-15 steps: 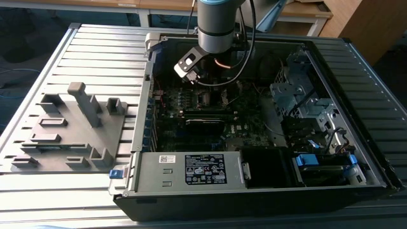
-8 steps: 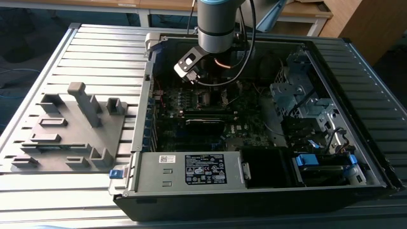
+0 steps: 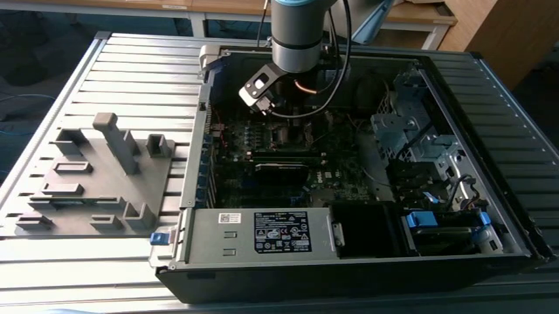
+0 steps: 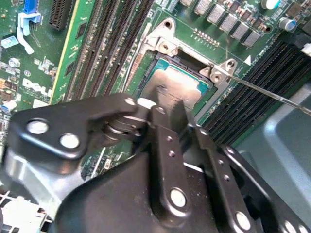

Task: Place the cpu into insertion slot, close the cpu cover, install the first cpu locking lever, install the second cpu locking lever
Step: 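Place the cpu into insertion slot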

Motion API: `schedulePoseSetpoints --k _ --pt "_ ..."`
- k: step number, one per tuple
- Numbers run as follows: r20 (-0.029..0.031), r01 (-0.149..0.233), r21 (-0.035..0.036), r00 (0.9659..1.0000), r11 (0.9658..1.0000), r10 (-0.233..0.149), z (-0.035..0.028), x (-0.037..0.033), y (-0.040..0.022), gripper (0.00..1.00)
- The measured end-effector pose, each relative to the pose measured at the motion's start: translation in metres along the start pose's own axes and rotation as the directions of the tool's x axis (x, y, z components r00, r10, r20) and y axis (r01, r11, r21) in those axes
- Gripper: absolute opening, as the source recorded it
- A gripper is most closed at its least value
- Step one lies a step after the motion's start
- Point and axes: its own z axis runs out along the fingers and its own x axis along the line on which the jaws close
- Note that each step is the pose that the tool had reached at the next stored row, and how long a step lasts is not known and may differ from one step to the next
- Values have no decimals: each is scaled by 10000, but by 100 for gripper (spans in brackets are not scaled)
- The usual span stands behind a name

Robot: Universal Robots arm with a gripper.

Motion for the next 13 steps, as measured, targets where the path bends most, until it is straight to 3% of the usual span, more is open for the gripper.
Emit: schedulePoseSetpoints --k 5,10,12,13 --pt "0 0 0 10000 10000 0 -1 0 0 12" --pt "0 1 17 10000 10000 -1 -1 0 1 11" --pt "8 -3 269 10000 9996 3 3 0 5 11" --pt "7 -4 342 10000 9994 4 4 0 6 11"
